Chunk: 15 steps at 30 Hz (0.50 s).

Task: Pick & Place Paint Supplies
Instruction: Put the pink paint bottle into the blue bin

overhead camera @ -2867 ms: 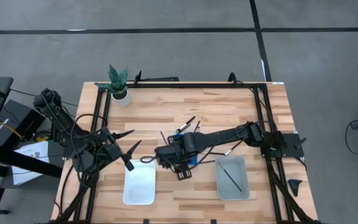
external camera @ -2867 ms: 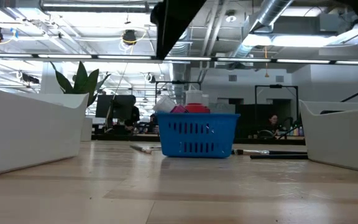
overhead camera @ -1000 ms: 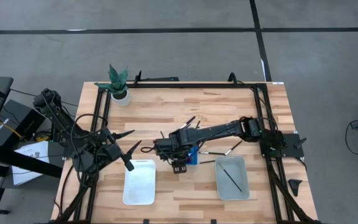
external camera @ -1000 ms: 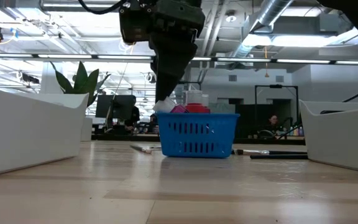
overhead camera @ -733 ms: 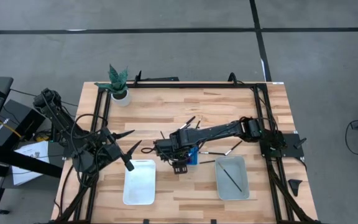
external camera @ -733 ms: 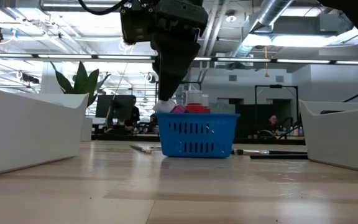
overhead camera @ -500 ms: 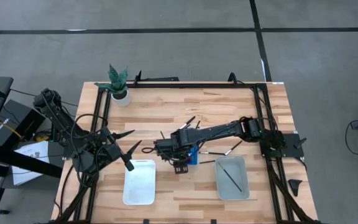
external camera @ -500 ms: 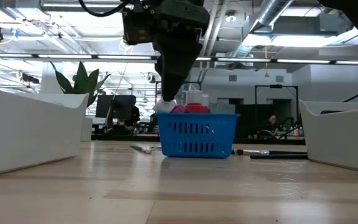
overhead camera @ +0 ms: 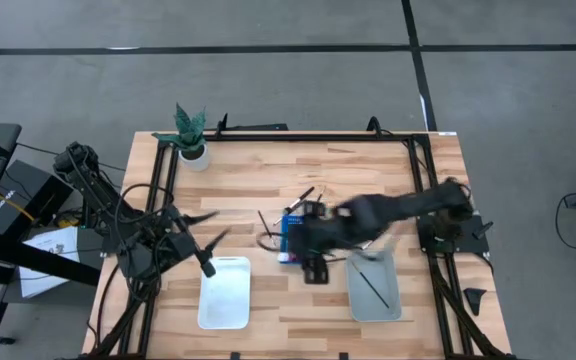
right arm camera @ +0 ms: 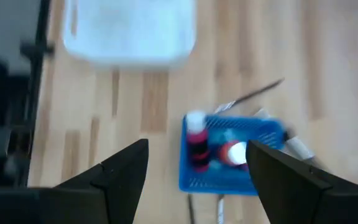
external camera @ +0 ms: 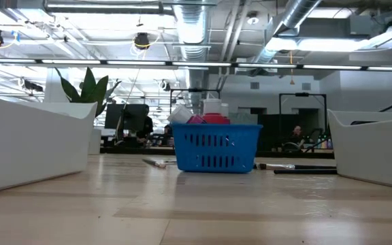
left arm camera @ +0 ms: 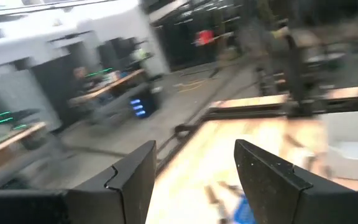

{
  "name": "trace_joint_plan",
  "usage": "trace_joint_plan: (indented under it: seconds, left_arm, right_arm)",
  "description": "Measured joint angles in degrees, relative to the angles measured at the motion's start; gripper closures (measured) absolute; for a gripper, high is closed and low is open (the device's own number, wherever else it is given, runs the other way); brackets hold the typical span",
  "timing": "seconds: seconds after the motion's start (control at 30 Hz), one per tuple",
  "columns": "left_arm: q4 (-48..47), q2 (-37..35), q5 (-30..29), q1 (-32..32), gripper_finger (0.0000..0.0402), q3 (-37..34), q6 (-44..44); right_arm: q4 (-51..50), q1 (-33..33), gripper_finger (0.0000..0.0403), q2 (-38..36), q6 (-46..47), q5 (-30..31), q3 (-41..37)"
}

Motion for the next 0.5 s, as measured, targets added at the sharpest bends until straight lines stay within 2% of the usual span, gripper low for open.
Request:
trace_joint_plan:
  seconds: [0.17, 0.3, 0.37, 0.5]
  left_arm:
    - [-7.8, 0.1, 20.7, 1.9, 0.0192, 0.0, -9.3]
    - [-14.7, 1.5, 30.3, 8.3, 0.0189, 0.0, -18.5]
    - [-17.2, 3.8, 35.7, 12.8, 0.0185, 0.0, -21.8]
    - [-17.2, 10.1, 44.1, 20.3, 0.0172, 0.0, -23.2]
  right_arm:
    - [0.8, 11.6, 0.0137, -6.3, 6.1, 23.9, 0.0]
    - [-5.3, 21.9, 0.0137, -7.9, 14.2, 43.5, 0.0]
    - [-10.4, 25.9, 0.0137, -7.8, 20.7, 49.3, 0.0]
    - [-19.1, 31.5, 0.0137, -6.9, 33.0, 54.7, -0.1]
